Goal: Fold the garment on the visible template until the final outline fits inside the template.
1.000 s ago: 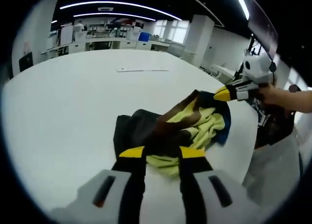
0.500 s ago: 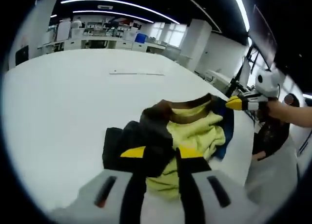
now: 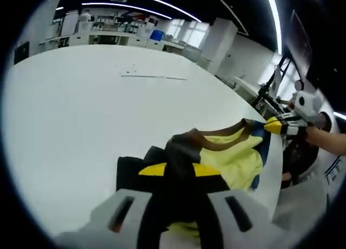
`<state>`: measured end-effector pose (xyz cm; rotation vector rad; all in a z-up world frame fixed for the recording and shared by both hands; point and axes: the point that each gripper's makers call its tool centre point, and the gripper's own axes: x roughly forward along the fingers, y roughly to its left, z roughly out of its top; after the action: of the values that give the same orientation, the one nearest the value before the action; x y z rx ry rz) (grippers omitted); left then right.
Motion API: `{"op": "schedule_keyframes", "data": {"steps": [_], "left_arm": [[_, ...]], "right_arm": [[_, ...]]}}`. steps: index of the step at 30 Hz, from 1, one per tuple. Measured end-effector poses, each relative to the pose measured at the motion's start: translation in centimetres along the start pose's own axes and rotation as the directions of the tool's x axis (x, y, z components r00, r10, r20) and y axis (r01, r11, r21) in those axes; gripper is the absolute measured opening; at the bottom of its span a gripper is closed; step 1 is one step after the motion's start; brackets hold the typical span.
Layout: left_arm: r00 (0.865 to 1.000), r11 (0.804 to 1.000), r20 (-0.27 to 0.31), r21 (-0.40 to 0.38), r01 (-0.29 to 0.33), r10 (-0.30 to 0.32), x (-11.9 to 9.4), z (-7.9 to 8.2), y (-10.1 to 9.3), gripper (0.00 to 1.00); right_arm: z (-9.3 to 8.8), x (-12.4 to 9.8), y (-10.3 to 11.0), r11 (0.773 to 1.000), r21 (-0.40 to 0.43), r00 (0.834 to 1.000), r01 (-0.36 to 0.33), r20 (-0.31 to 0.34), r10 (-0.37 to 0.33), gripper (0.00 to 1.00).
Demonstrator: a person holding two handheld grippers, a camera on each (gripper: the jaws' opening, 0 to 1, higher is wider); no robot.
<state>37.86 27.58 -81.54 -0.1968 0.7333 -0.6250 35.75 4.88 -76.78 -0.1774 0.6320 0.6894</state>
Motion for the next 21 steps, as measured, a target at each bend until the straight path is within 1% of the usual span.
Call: {"op": "schedule_keyframes", "data": {"steps": [1, 2, 3, 4, 6, 8, 10, 13, 14, 17, 19, 21], "left_arm": [[1.000, 1.000, -0.012, -0.007, 0.002, -0.002, 0.2, -0.3, 0.1, 0.13], [1.000, 1.000, -0.013, -0.009, -0.002, 0.001, 0.2, -0.4, -0.3, 0.14], [1.000, 1.000, -0.021, -0.012, -0.019, 0.019, 0.2, -0.6, -0.1, 0.14], [0.999, 1.000, -0.022, -0.015, -0.024, 0.023, 0.3, -0.6, 0.0, 0.15], [0.999, 0.999, -0.024, -0.024, -0.023, 0.022, 0.3, -0.6, 0.1, 0.11], [1.000, 1.000, -0.015, -0.016, -0.025, 0.024, 0.1, -0.4, 0.0, 0.01], [1.000, 1.000, -0.004, -0.020, -0.019, 0.019, -0.2, -0.1, -0.4, 0.00], [1.000, 1.000, -0.005, -0.010, -0.022, 0.022, -0.4, -0.1, -0.3, 0.00], [1.000, 1.000, -0.006, -0.013, -0.022, 0.022, -0.7, -0.1, -0.5, 0.00], [1.000, 1.000, 0.016, 0.002, -0.024, 0.024, -2.0, 0.5, -0.7, 0.00], [0.998, 0.999, 0.059, 0.011, -0.034, 0.033, -3.2, 1.5, -1.2, 0.00], [0.996, 0.999, 0.084, 0.007, -0.039, 0.038, -4.0, 2.1, -0.9, 0.00]], "right_arm": [[0.0, 0.0, 0.0, 1.000, 0.001, 1.000, 0.000, 0.000, 0.000, 0.00], [0.0, 0.1, 0.0, 1.000, 0.003, 1.000, 0.000, -0.001, 0.000, 0.00], [0.0, 0.0, -0.1, 1.000, 0.005, 1.000, 0.002, -0.001, -0.002, 0.00], [0.0, 0.0, -0.1, 1.000, 0.006, 1.000, 0.002, 0.000, -0.002, 0.00], [0.0, 0.0, -0.2, 1.000, 0.003, 1.000, 0.005, 0.000, -0.005, 0.00], [0.0, -0.1, -0.2, 1.000, 0.005, 1.000, 0.005, 0.001, -0.005, 0.00], [0.0, -0.3, -0.1, 1.000, 0.010, 1.000, 0.007, 0.004, -0.007, 0.00], [0.1, -0.4, -0.1, 1.000, 0.019, 1.000, 0.010, 0.012, -0.010, 0.00], [0.2, -0.6, -0.1, 1.000, 0.024, 1.000, 0.014, 0.019, -0.014, 0.00], [0.7, -1.1, -0.1, 0.999, 0.021, 0.999, 0.025, 0.040, -0.026, 0.00], [1.0, -1.7, -0.2, 0.999, 0.020, 0.998, 0.034, 0.053, -0.035, 0.00], [1.5, -2.5, -0.3, 0.999, 0.013, 0.996, 0.045, 0.070, -0.046, 0.00]]}}
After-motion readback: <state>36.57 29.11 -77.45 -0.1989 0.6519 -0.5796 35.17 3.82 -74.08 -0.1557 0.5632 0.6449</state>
